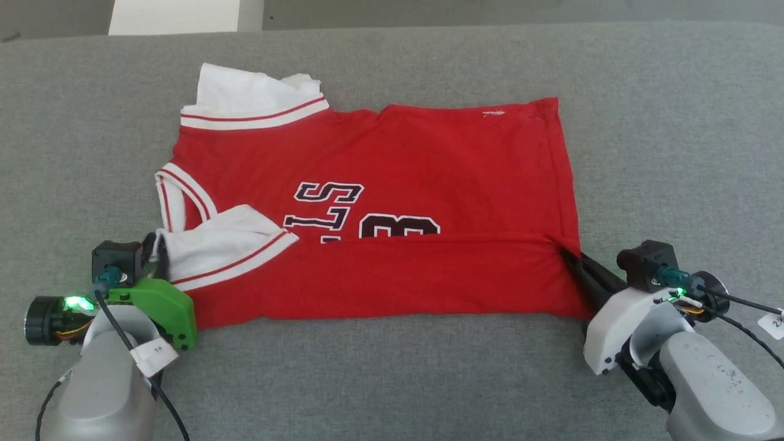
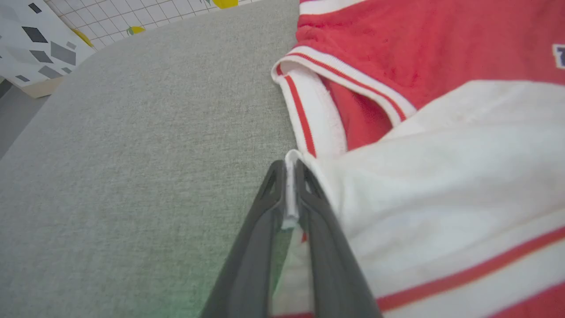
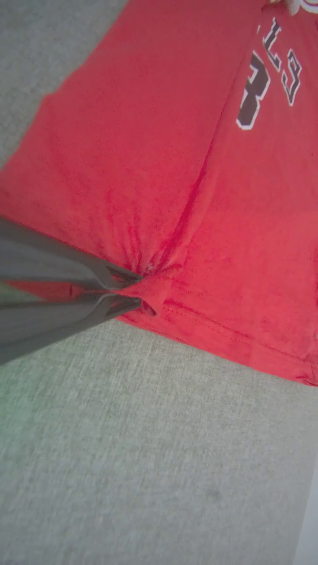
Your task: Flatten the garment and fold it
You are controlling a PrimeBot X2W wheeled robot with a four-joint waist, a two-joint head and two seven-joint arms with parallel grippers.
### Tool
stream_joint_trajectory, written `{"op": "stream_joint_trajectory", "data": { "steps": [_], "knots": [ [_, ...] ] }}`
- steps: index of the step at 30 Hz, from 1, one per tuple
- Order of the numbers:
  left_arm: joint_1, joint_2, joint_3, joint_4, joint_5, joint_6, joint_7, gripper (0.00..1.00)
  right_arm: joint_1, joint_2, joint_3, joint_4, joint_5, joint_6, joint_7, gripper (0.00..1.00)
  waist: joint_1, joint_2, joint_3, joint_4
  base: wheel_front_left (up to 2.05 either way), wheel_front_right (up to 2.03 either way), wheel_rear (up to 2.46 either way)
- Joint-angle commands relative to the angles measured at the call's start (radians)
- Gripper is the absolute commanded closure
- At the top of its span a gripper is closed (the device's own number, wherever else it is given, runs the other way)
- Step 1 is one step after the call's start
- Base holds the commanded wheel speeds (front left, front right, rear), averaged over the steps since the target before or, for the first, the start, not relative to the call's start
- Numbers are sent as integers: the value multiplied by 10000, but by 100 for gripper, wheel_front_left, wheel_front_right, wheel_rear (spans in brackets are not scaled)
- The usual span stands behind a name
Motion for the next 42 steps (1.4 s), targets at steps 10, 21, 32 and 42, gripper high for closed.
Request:
{"op": "stream_joint_trajectory", "data": {
  "steps": [10,21,32,42],
  "knots": [
    [1077,214,168,-2038,202,236,43,0,1291,199,-1285,-1310,-934,-19,-154,0,-1,0,-1299,321,0,0,0],
    [1463,281,-315,-2189,-826,-211,3033,0,2614,855,-2382,-3782,-1590,-19,1310,0,-1,0,-1159,314,0,0,0],
    [1708,1268,-1613,-3662,-3440,-280,6918,0,2887,1045,-2480,-4419,-1724,-19,1846,0,-1,0,-927,48,0,0,0],
    [2177,2683,-1931,-5663,-4382,-197,7896,0,2894,1124,-2510,-4381,-1693,-19,1848,0,-1,0,-887,-37,0,0,0]
  ]
}}
